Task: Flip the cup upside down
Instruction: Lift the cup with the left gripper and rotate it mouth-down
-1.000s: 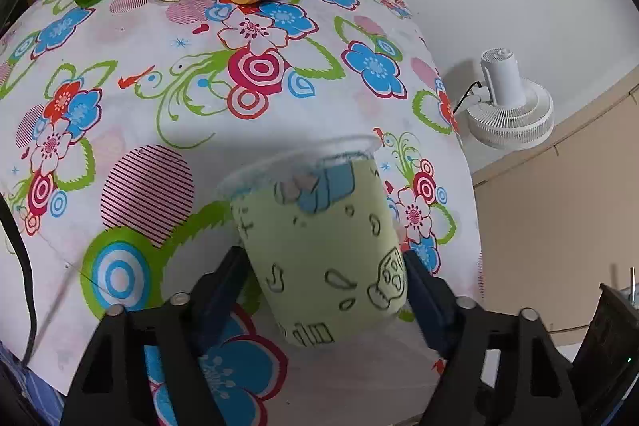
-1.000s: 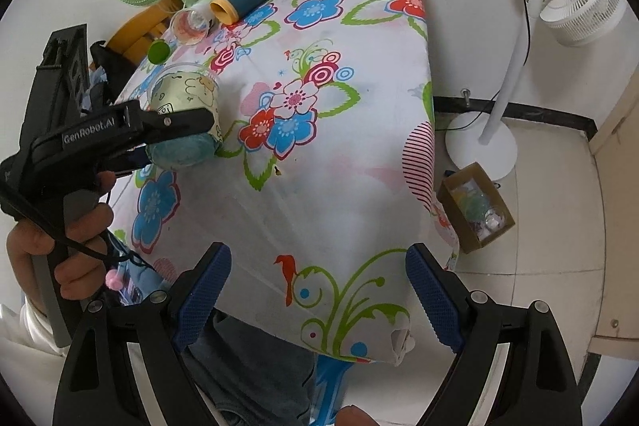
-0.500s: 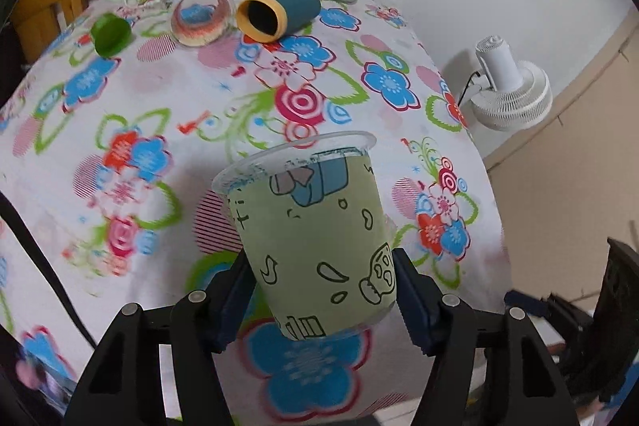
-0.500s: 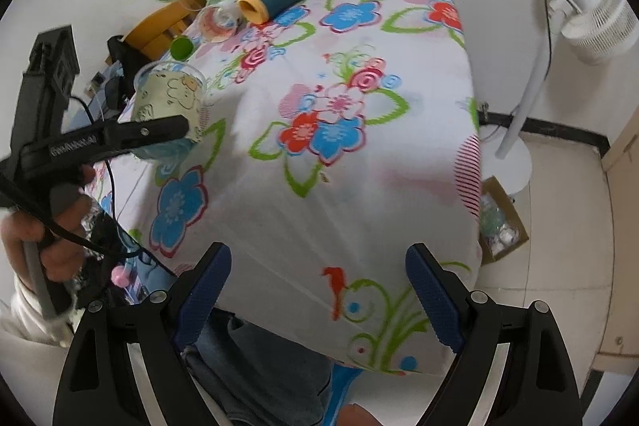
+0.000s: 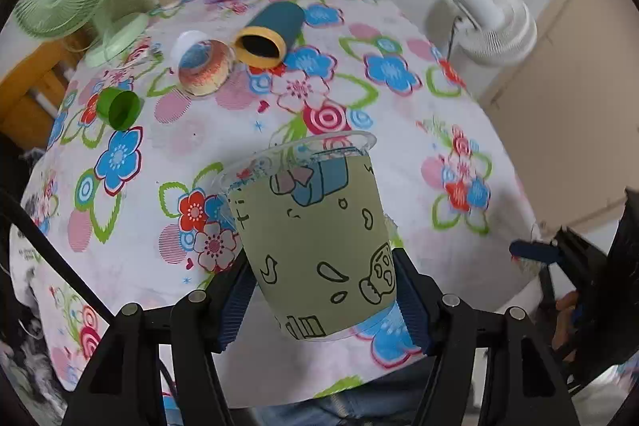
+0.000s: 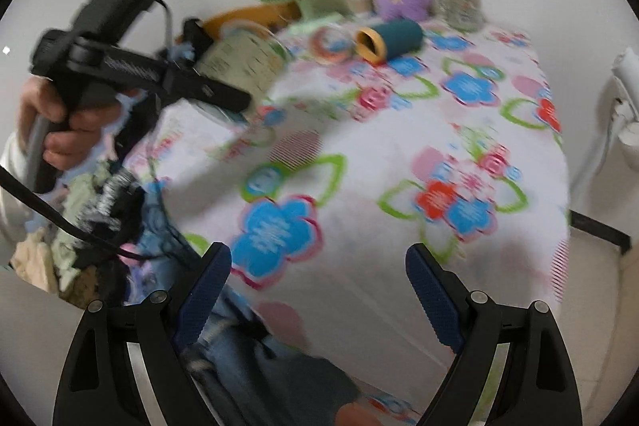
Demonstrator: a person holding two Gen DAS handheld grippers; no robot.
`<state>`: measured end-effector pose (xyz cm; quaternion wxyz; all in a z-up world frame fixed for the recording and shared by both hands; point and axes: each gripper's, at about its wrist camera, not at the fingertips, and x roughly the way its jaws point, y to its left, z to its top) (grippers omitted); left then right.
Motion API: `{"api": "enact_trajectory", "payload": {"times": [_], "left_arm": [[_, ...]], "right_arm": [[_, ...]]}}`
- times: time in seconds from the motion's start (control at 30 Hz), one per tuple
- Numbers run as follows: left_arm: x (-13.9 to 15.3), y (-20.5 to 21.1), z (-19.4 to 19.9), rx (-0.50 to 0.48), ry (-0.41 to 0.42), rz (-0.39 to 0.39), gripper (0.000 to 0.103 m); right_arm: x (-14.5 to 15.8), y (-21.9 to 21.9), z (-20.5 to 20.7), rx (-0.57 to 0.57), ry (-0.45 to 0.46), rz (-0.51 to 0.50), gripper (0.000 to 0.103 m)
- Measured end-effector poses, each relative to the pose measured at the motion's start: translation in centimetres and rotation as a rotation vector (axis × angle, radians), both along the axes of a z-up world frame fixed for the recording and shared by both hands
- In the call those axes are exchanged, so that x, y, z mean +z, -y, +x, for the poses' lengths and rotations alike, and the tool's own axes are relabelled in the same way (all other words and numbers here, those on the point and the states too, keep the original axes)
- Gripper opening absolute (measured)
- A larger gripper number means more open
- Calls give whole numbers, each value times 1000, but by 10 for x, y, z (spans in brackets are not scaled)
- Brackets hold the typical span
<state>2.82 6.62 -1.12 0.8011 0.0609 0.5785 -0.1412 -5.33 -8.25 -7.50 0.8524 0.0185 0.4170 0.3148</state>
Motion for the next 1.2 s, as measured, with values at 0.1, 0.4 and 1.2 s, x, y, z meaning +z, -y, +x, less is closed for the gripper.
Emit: {"api": "enact_trajectory", "payload": {"times": [0.1,0.4,1.2], "left_arm": [[-3,3,-1,-66,-39,48,68],[-19,7,-1,-260,-271,199,68],[-78,40,-6,-642,-744,518,68]], "right_arm": [[0,-10,-2,18,4,44,91],[-5,-27,-10,57,0,91,91],[-24,-28,-12,57,-20,182,91]]}}
